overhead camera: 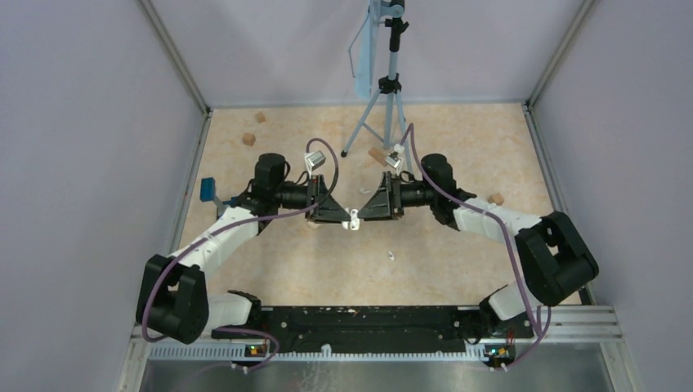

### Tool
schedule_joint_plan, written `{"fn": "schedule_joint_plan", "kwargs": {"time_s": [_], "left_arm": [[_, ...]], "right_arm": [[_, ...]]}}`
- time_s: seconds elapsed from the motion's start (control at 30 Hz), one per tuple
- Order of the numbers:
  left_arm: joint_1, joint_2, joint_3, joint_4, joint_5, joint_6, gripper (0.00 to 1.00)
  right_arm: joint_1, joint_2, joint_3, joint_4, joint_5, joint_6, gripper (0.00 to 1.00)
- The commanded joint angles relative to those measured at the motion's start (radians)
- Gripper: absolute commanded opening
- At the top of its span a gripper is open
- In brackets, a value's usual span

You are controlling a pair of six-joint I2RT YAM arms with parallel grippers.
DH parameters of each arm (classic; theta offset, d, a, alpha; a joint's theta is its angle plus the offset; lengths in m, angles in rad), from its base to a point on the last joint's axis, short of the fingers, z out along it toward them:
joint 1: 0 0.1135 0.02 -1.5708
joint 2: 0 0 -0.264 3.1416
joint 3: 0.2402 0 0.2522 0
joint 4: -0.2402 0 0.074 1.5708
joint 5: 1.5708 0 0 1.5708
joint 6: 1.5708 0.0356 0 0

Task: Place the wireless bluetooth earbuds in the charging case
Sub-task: Pass from the right arm to the left

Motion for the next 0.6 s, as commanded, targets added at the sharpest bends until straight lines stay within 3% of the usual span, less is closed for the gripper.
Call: {"fn": "schedule_joint_plan", "kwargs": {"time_s": [0.0, 0.1, 0.17, 0.4, 0.57], "left_arm": [[0.063, 0.020, 0.052, -0.152, 0.011, 0.123, 0.00], [0.120, 0.007, 0.037, -0.198, 0.018, 0.161, 0.00], [0.157, 0.005, 0.031, -0.216, 0.018, 0.181, 0.00], [0.271, 0.011, 0.015, -0.301, -0.037, 0.249, 0.00], [0.370, -0.016, -0.102, -0.222, -0.028, 0.206, 0.00]], "right_arm": [[-0.070, -0.109, 0.053, -0.317, 0.161, -0.202, 0.68], [-0.064, -0.167, 0.118, -0.671, 0.466, -0.388, 0.67], [-0.056, -0.198, 0.102, -0.777, 0.630, -0.432, 0.63], [0.051, -0.234, 0.034, -0.828, 0.881, -0.460, 0.44], [0.133, -0.124, 0.122, -0.802, 0.954, -0.509, 0.41]]}}
